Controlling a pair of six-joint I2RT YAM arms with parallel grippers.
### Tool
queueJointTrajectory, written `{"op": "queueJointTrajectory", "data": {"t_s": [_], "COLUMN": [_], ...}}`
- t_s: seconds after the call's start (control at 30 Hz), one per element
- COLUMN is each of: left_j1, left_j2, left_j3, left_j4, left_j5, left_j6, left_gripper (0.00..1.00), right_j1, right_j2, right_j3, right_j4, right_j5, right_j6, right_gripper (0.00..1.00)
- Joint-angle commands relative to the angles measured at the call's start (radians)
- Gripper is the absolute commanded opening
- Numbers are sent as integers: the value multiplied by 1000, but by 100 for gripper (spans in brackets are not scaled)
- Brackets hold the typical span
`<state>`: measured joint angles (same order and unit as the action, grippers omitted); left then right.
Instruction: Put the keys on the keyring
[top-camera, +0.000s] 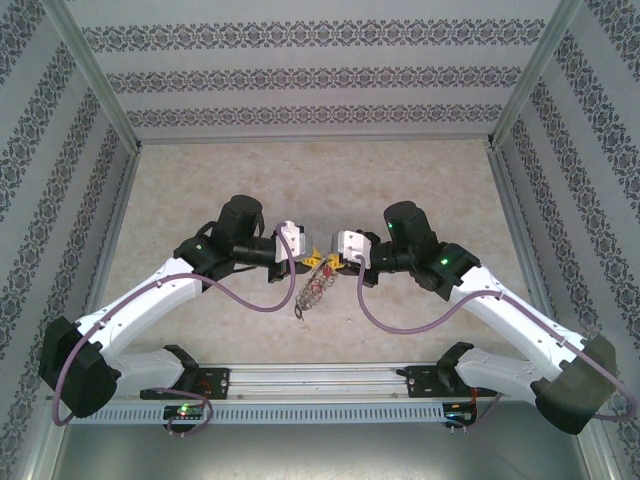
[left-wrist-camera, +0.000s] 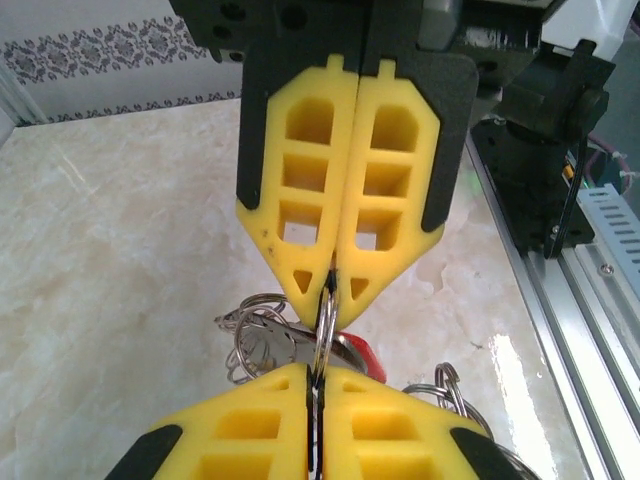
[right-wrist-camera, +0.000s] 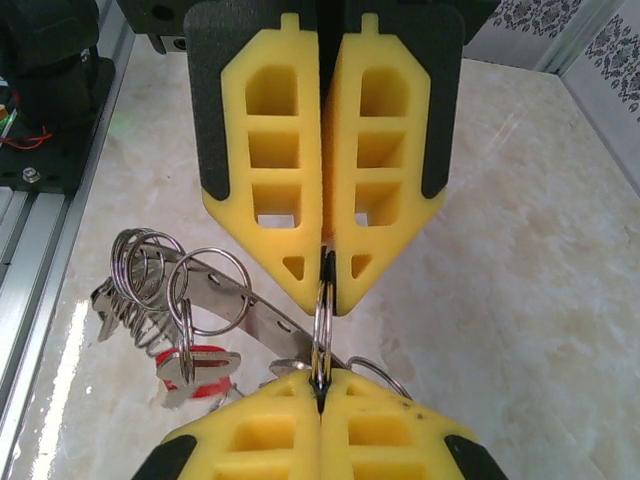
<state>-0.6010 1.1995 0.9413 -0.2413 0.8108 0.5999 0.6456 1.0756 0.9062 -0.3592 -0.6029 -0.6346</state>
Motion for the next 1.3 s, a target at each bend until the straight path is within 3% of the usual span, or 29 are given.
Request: {"op": "queueJointTrajectory", "data": {"t_s": [0.0, 0.47, 0.67, 0.77, 0.87, 1.0, 1.27], "left_j1": [2, -15, -23, -29, -33, -31, -14], "left_j2": [-6, 17, 23, 28, 27, 9, -18], "left_j3": [17, 34, 36, 49, 51, 35, -4], "left_j4": [-43, 2, 3, -11, -12, 28, 143], "left_j5": [8, 62, 38, 25, 29, 42, 104], "left_j6": [23, -18, -18, -2, -1, -10, -73], "left_gripper": [13, 24, 15, 0, 0, 0, 0], "right_j1": [3, 35, 44, 45, 46, 38, 12], "right_j2": [-16, 32, 37, 38, 38, 7, -40], "right_j3": [38, 57, 62, 59, 55, 11, -11], "right_j4": [17, 23, 30, 31, 18, 37, 28], "right_j5": [-32, -14, -24, -23, -9, 25, 29], "right_j6": [-8, -7, -6, -8, -13, -15, -17], "right_gripper": [0, 0, 0, 0, 0, 20, 21]}}
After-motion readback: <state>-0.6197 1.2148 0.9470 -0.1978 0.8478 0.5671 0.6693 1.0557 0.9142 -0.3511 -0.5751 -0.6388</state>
